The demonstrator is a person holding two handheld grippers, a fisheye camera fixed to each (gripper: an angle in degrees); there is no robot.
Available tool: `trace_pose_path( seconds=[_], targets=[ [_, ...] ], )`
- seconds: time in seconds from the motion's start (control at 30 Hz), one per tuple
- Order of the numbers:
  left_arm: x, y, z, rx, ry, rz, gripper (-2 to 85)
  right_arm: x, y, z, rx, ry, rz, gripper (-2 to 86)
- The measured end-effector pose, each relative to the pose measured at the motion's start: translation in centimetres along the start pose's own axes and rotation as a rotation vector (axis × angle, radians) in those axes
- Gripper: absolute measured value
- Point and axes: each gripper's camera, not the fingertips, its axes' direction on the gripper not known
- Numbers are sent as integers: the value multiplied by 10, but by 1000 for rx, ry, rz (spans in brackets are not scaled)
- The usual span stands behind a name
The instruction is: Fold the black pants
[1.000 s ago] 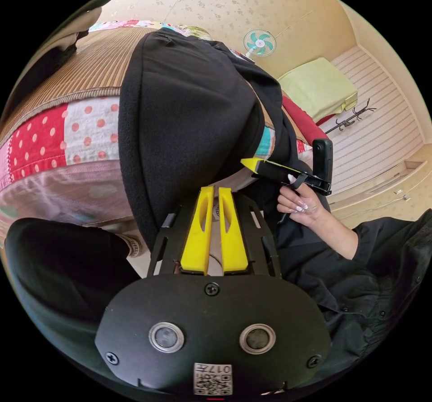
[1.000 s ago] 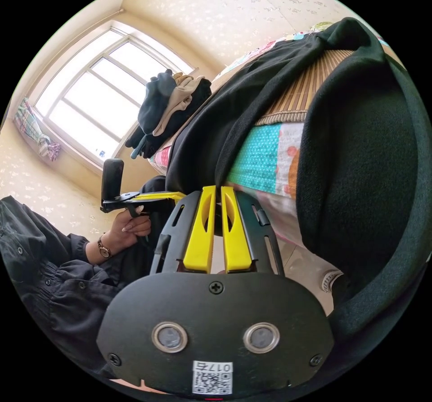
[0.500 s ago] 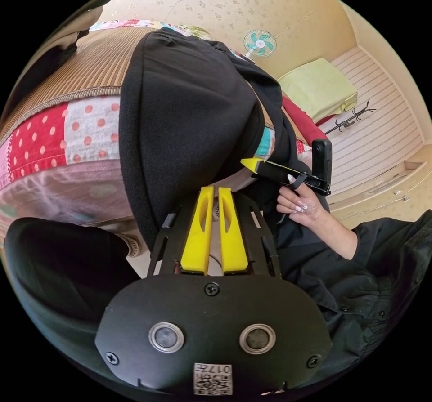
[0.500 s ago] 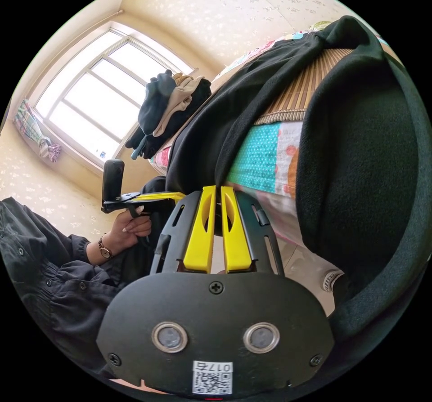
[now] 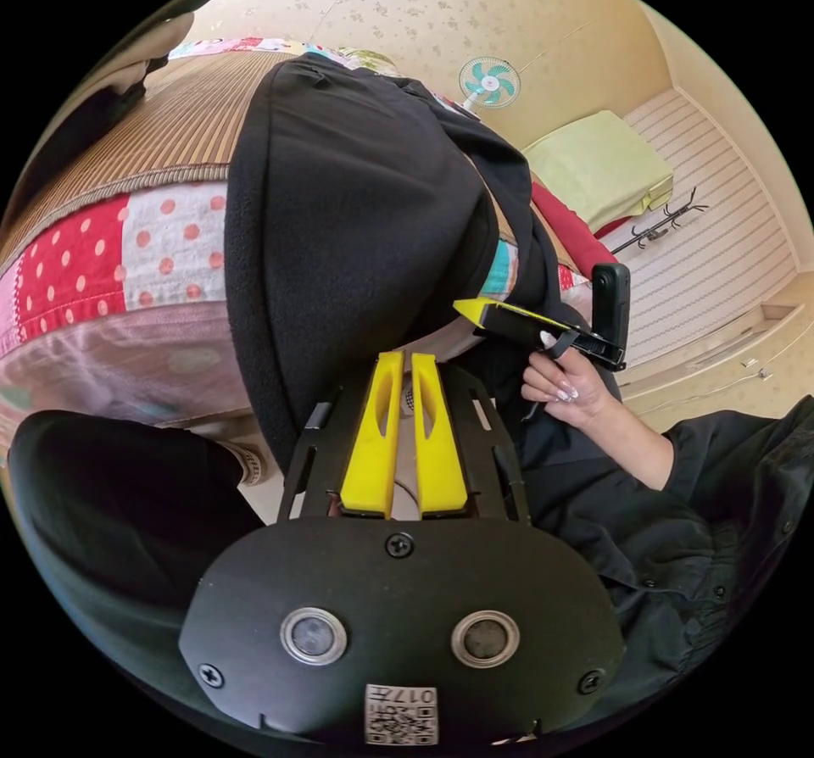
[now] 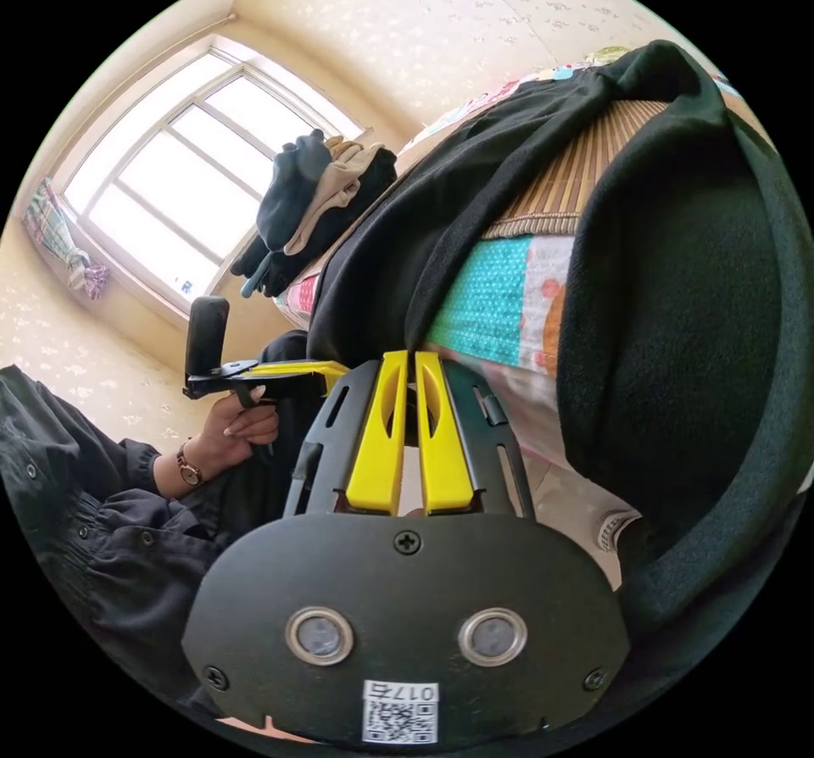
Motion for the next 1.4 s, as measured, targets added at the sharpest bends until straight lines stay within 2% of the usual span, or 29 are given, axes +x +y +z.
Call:
trace_pose_path(
  seconds=[0.17,0.27,0.3,0.37,0.57,0.63,0.77,0.87,0.93,1.0,1.07,1.13,1.23,1.3,1.4],
  targets=[
    [3,21,-25,212,-18,-28,-7,-51,-18,-19,-68,115,-112,17],
    [5,37,-38,318,-49,-29,-7,-66,-26,-35,-225,266,-79,16],
    [4,40,-36,315,-56,-40,-5,-68,-26,-38,-290,314,-92,16],
    [2,40,-28,277,-53,-59,0,-64,-27,-56,-292,344,-40,16],
    [17,45,-10,222,-88,-10,42,-22,-14,-143,-62,555,244,57],
    [22,46,-4,208,-86,7,43,-6,-17,-141,-142,536,290,105],
    [23,50,5,191,-80,5,43,-10,-31,-111,-225,509,274,146],
    [23,54,7,192,-80,2,42,-1,-39,-81,-310,674,293,124],
    [22,60,3,207,-96,-2,36,5,-38,-100,-289,793,306,41],
    [22,68,-4,247,-122,-9,17,-5,-36,-153,-181,710,271,31],
    [21,76,-11,281,-131,-11,1,-21,-30,-232,23,450,208,25],
    [20,77,-11,276,-106,0,-6,-30,4,-340,386,137,150,22],
    [25,71,-4,240,-91,42,-9,-8,62,-412,599,-103,171,21],
    [29,70,1,217,-90,56,-9,14,100,-421,578,-83,222,21],
    [35,73,3,203,-93,90,-9,67,167,-399,416,162,471,19]
  ],
)
